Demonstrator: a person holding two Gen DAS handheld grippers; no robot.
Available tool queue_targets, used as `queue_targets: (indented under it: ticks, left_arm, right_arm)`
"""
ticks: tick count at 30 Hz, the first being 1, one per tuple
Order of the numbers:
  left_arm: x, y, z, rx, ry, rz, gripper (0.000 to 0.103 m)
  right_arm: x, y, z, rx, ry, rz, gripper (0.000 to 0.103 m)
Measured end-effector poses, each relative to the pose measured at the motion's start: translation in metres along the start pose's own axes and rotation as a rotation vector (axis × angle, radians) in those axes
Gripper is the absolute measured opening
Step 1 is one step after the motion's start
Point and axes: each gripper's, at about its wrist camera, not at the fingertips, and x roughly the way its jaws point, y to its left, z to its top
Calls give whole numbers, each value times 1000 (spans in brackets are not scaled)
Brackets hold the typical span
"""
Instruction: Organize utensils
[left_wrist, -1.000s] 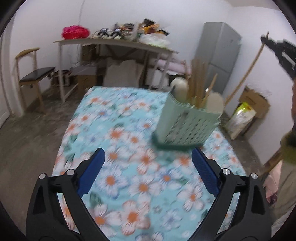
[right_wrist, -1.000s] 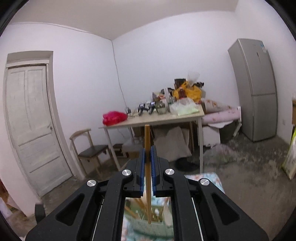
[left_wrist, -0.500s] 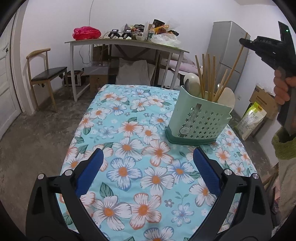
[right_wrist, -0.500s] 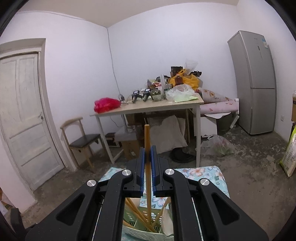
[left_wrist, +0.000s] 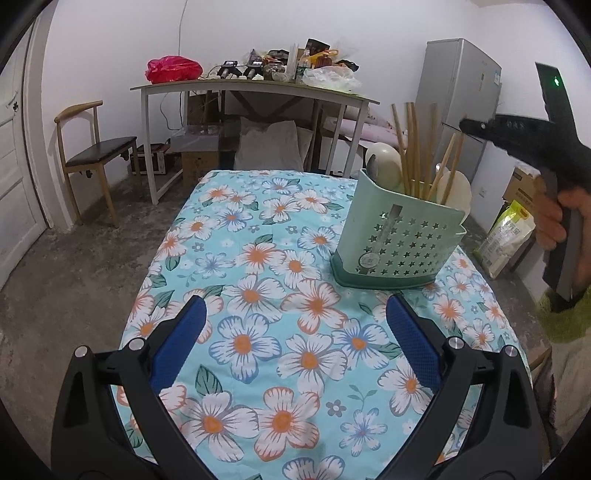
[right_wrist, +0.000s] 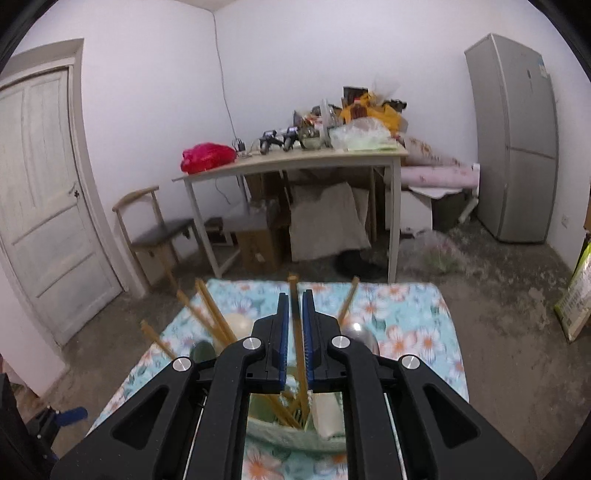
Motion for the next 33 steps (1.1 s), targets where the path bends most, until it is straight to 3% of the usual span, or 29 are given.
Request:
queue_targets:
  ticks: [1,3,8,13,17,24,27,33]
  left_arm:
    - [1,-1,0,1,-1,4,94]
    - [2,-2,0,2,-4,9,94]
    - [4,-3,3,-10,-7,29,94]
    - [6,-4,7,-29,-2,34,94]
    - [7,-7,8,-22,2,44,94]
    - [5,-18,11,0,-8,52,94]
    - [1,-24,12,9,-25,52,95]
    - [-5,-34,15,23,-45,68,95]
  right_arm:
    - [-5,-3,-1,11,-3,4,25]
    - [-17,-9,-2,31,-27,0,37]
    - [-50,-21,-6,73,-79,2,47]
    - [-80,-22,-32,86,-105,11,57]
    - [-82,-15,-66,65,-50,-13,63]
    - [-62,3,-126,51,106,-53,64]
    - [-60,13,-137,40,134,-47,65]
    - [-69,23,-137,11,101,-56,72]
